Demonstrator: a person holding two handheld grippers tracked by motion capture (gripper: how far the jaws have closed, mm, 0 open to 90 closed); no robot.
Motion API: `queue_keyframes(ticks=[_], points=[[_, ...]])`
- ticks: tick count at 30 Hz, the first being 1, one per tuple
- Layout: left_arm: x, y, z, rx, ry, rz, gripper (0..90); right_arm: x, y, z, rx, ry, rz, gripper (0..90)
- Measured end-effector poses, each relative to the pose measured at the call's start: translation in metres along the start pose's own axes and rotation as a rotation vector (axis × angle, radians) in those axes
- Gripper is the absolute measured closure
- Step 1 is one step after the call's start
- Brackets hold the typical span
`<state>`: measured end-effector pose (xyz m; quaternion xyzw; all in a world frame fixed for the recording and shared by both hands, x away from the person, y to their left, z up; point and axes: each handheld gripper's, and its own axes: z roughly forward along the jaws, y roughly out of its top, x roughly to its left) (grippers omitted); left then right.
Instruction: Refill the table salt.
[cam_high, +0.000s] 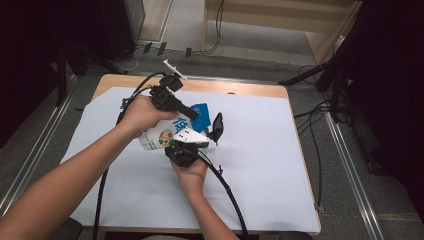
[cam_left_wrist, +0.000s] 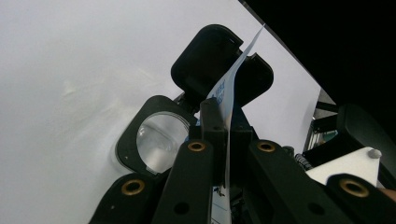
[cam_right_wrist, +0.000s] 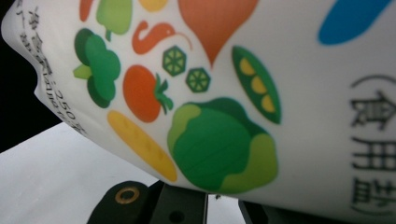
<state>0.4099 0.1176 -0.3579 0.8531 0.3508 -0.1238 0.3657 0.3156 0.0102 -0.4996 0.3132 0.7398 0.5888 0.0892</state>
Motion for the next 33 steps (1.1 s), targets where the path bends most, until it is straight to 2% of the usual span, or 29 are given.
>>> queue_keyframes(ticks=[5, 8, 19, 33], points=[[0.0010, 0.0011, 0.0008, -0.004, -0.003, -0.013, 90.0, 0.0012, -0.0005, 0.0006, 0.005, 0.013, -0.004, 90.0], [0.0001, 0.0020, 0.0018, -0.003, -0.002, -0.018, 90.0, 0.0046, -0.0009, 0.0018, 0.008, 0.006, -0.023, 90.0], [0.0040, 0.0039, 0.0023, 0.005, 0.009, -0.050, 90.0, 0.0050, 0.0007, 0.0012, 0.005, 0.021, -0.012, 90.0], [0.0032, 0.0060, 0.0041, 0.019, 0.014, -0.048, 90.0, 0.0049, 0.0023, -0.0001, 0.003, 0.023, -0.011, 90.0]])
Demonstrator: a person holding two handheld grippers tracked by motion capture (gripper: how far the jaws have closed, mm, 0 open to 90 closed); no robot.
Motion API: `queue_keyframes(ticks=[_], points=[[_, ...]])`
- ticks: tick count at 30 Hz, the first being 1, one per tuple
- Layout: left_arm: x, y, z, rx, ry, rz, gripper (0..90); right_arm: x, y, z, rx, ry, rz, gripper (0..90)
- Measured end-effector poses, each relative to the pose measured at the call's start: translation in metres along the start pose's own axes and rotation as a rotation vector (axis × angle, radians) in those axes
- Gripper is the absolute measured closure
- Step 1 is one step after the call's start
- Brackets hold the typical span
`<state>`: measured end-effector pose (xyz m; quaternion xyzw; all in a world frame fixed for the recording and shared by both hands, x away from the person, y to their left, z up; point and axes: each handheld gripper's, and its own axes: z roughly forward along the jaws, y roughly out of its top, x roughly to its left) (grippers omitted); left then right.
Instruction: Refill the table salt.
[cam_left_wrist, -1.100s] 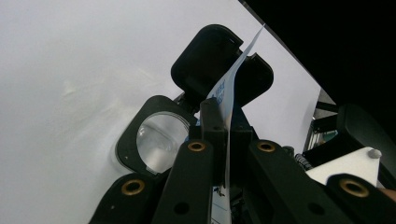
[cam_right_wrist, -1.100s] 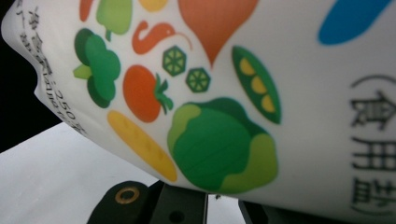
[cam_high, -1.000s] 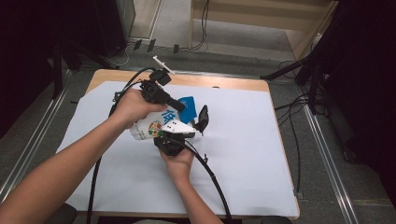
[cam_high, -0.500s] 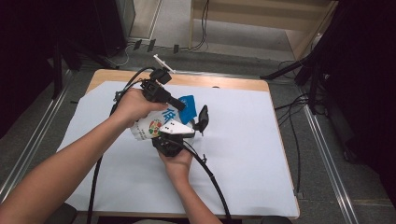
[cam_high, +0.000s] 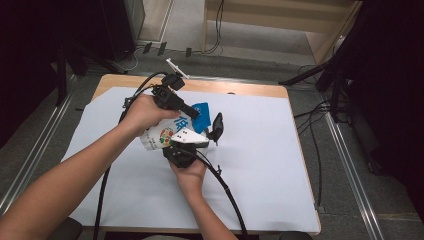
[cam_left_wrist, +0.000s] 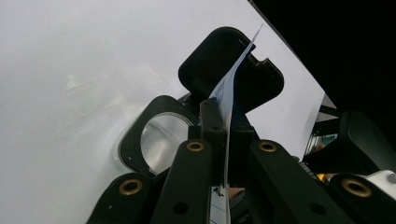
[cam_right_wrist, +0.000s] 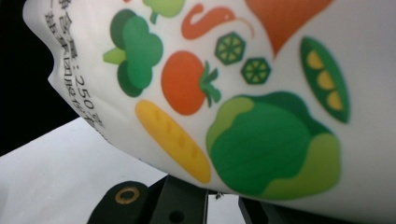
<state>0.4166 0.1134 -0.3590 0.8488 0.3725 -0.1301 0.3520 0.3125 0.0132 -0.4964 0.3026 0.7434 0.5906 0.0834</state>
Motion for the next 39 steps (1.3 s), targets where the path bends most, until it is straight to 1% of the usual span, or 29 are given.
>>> queue_keyframes(ticks=[1, 4, 12, 19, 23, 29, 30, 31, 39], points=[[0.0004, 0.0006, 0.0004, 0.002, 0.001, 0.003, 90.0, 0.0001, 0.0003, -0.0001, 0.000, 0.002, 0.003, 90.0], [0.0003, 0.0024, 0.0014, 0.008, 0.001, -0.004, 90.0, 0.0000, 0.0013, -0.0003, -0.001, -0.001, 0.012, 90.0], [-0.0008, 0.0038, 0.0022, 0.010, -0.002, -0.009, 89.9, 0.0002, 0.0040, -0.0019, -0.005, -0.006, 0.017, 90.0], [-0.0025, 0.0067, 0.0010, 0.020, 0.012, -0.001, 89.8, 0.0011, 0.0065, -0.0011, -0.014, -0.004, 0.029, 90.0], [-0.0030, 0.0076, 0.0013, 0.023, 0.021, -0.007, 89.7, 0.0019, 0.0079, -0.0006, -0.016, -0.005, 0.033, 90.0], [-0.0028, 0.0081, 0.0014, 0.030, 0.022, -0.011, 89.5, 0.0032, 0.0083, 0.0002, -0.015, -0.005, 0.031, 90.0], [-0.0026, 0.0084, 0.0010, 0.036, 0.023, -0.005, 89.4, 0.0033, 0.0084, 0.0003, -0.018, -0.005, 0.033, 90.0], [-0.0032, 0.0087, 0.0011, 0.032, 0.022, -0.009, 89.3, 0.0033, 0.0086, 0.0004, -0.020, -0.005, 0.034, 90.0], [-0.0027, 0.0098, 0.0016, 0.031, 0.025, -0.004, 89.2, 0.0029, 0.0088, 0.0004, -0.018, -0.011, 0.043, 90.0]])
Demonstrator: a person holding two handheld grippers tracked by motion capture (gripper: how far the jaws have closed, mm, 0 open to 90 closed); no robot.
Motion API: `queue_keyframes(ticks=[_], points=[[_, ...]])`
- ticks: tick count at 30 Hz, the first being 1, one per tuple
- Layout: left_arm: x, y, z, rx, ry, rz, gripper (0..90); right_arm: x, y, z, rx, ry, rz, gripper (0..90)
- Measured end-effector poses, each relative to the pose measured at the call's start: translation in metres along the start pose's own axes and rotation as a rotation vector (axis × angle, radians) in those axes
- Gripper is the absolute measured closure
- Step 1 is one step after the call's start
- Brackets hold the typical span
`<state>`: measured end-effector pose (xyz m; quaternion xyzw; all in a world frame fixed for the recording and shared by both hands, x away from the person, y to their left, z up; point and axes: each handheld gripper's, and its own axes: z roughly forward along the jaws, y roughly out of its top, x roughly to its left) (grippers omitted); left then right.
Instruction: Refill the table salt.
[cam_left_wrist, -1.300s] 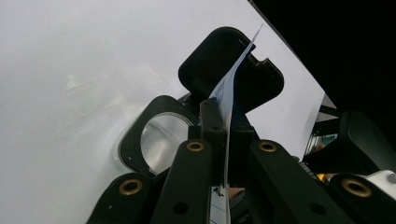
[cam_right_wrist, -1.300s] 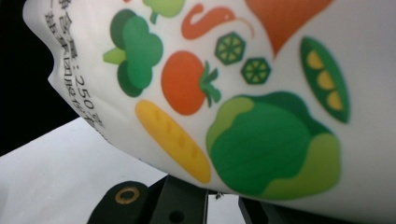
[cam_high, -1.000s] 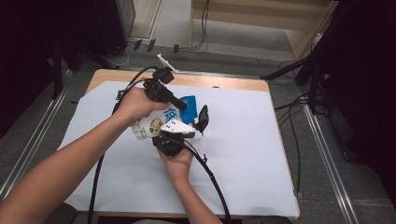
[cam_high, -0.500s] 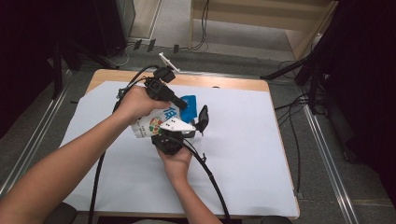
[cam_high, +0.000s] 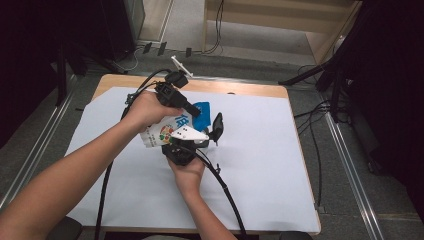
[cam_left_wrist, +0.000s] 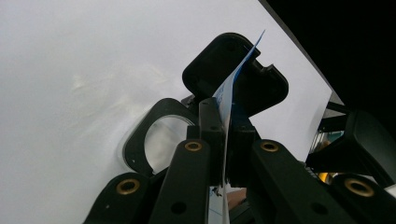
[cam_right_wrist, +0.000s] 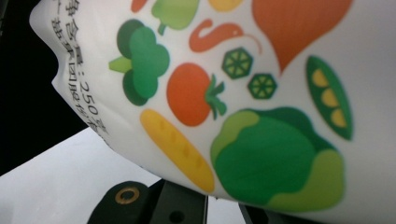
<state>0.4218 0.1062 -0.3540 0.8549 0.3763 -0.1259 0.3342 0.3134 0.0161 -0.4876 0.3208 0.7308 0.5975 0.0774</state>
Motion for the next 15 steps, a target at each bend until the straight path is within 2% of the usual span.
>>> queue_keyframes(ticks=[15], points=[[0.0008, -0.0030, -0.0009, -0.015, -0.012, -0.001, 89.3, -0.0001, -0.0009, 0.0001, 0.009, -0.007, -0.012, 90.0]])
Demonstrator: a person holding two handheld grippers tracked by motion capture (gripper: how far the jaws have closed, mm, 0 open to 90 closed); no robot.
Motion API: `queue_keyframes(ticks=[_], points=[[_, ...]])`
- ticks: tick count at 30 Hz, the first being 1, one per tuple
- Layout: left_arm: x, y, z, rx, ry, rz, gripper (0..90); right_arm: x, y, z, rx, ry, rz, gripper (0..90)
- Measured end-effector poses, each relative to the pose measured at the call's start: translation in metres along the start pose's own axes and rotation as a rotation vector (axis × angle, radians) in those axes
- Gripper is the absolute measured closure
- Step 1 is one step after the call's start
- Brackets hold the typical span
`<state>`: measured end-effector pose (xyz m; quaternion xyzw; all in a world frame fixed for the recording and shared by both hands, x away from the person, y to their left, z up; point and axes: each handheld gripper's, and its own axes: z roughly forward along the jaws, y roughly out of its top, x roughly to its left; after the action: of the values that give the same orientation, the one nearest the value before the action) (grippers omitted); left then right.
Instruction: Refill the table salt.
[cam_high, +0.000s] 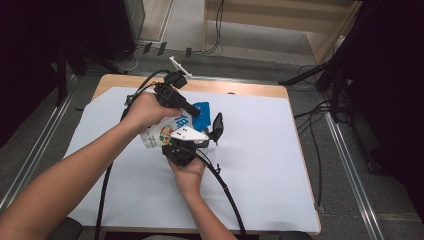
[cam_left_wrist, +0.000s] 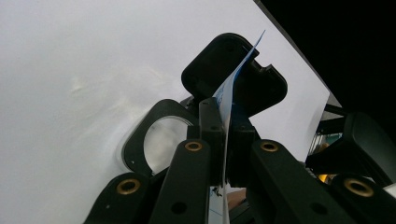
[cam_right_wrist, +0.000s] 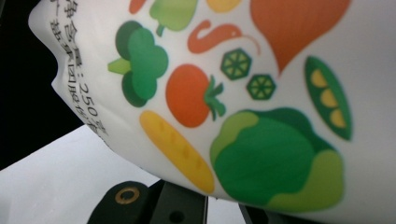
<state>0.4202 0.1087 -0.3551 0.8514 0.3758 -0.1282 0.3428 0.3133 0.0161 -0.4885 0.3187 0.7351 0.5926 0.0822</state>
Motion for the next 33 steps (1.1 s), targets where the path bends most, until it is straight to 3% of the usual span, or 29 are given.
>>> queue_keyframes(ticks=[33], points=[[-0.0017, -0.0003, -0.0005, -0.016, 0.000, 0.017, 89.8, -0.0002, -0.0008, -0.0002, -0.002, -0.015, 0.006, 90.0]])
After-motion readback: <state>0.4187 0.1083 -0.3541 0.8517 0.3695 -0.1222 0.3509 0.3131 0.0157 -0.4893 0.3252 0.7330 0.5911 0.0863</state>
